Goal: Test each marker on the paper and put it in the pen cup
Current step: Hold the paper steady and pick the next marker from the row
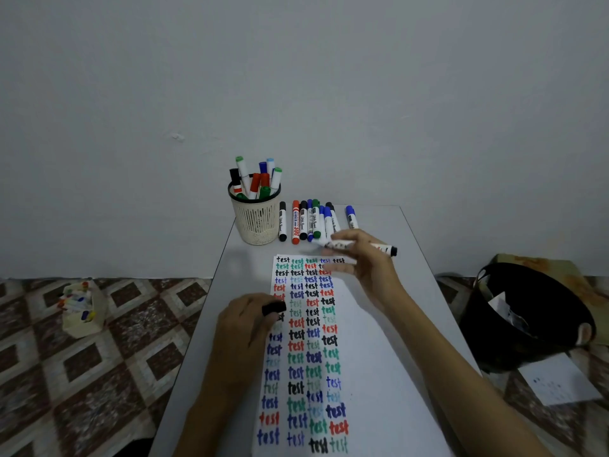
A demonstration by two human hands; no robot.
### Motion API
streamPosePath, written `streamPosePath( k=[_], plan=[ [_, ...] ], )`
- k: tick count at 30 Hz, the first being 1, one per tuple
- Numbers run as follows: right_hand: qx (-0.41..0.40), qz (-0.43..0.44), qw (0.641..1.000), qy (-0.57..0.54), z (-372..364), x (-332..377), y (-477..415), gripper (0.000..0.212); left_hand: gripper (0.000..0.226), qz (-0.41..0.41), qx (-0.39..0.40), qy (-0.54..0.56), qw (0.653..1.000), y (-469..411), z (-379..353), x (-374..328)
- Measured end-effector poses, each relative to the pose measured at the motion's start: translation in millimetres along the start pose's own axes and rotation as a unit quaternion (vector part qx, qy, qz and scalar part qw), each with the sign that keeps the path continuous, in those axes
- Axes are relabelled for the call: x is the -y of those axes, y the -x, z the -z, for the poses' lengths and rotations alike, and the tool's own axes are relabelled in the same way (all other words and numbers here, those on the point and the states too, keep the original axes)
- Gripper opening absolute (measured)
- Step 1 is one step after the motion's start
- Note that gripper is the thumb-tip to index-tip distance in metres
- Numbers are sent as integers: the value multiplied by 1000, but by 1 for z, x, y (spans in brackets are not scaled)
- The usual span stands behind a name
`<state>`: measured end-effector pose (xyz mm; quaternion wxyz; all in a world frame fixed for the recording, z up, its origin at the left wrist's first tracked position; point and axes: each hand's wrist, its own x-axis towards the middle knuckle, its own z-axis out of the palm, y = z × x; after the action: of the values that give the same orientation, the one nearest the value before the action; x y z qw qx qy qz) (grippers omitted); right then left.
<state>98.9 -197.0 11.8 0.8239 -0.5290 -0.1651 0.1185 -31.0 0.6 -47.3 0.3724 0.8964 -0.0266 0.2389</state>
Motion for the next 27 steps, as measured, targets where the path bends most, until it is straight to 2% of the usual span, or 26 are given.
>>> streamPosePath(
  k=[2, 4, 10, 15, 21, 24, 27],
  plan=[
    [36, -24, 999, 21, -8, 2, 24, 17, 32, -5, 0, 61, 998, 2, 5, -9],
    [44, -23, 998, 41, -12, 1, 45, 10, 34, -10, 1, 78, 997, 3, 9, -14],
    [-4, -11, 999, 35, -13, -8, 67, 12, 34, 0, 7, 105, 994, 5, 12, -15],
    [-11, -18, 999, 43, -17, -10, 71, 9, 29, -5, 2, 120, 993, 4, 12, -14],
    [20, -106, 994, 8, -11, -9, 76, 13, 24, -10, 12, 125, 992, 5, 12, -11],
    [19, -104, 993, 55, -12, -9, 77, 18, 25, -6, 21, 130, 991, 5, 11, -9],
    [16, -64, 980, 186, -10, -4, 75, 21, 23, 18, 22, 161, 986, 6, 11, -8]
  ],
)
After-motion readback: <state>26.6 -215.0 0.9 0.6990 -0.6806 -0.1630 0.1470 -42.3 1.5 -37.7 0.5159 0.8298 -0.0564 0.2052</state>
